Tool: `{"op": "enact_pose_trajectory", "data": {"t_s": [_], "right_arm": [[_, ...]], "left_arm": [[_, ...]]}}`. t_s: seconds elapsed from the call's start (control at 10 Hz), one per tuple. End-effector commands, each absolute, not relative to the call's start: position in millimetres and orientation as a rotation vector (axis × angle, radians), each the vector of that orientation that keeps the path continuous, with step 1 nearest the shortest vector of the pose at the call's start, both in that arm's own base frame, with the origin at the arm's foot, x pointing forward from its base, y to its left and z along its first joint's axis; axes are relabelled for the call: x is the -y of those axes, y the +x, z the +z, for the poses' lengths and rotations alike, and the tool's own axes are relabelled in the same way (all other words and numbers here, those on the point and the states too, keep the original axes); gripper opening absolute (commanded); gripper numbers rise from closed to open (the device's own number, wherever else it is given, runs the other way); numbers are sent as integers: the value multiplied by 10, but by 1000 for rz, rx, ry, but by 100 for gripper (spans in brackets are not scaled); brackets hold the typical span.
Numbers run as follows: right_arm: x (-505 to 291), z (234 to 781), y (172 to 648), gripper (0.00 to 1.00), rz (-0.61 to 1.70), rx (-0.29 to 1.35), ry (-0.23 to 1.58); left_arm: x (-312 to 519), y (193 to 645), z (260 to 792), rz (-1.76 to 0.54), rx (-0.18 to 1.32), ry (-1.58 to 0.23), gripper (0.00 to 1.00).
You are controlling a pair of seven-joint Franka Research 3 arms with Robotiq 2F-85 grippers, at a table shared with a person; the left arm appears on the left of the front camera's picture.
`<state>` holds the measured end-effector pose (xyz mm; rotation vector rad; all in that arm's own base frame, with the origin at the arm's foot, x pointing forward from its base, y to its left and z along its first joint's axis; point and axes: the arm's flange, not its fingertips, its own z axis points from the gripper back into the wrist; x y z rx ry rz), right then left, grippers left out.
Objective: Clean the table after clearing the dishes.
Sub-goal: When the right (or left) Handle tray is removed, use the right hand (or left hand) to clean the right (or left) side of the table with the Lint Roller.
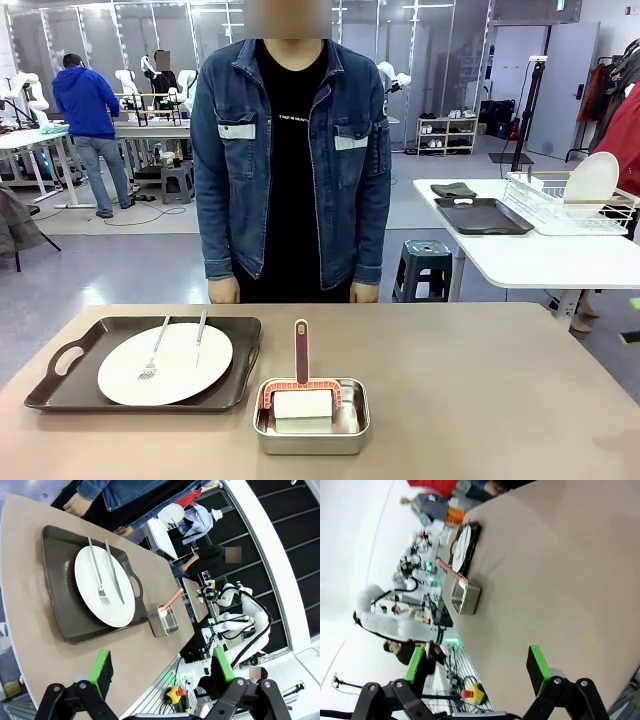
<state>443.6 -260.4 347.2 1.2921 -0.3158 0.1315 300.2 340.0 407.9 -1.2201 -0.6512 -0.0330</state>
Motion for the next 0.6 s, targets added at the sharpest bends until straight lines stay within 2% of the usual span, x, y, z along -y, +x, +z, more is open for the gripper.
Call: {"op": "enact_pose_trajectory", "data": {"t_s": [0.0, 0.1, 0.2, 0.5], "right_arm": [[2644, 3380, 4211, 100, 23, 383, 1354], [2676, 3384, 4128, 100, 24, 426, 1351], [2647, 3416, 4137, 100, 51, 396, 1309], [2811, 3316, 4139, 100, 27, 368, 1332]], "left_arm": [[-3416, 2960, 4101, -34, 652, -1220, 100], [-3416, 2960, 4101, -34, 652, -1220, 100], [-3416, 2960, 4101, -34, 652, -1220, 100], [-3416, 2960, 4101, -34, 652, -1220, 100]]}}
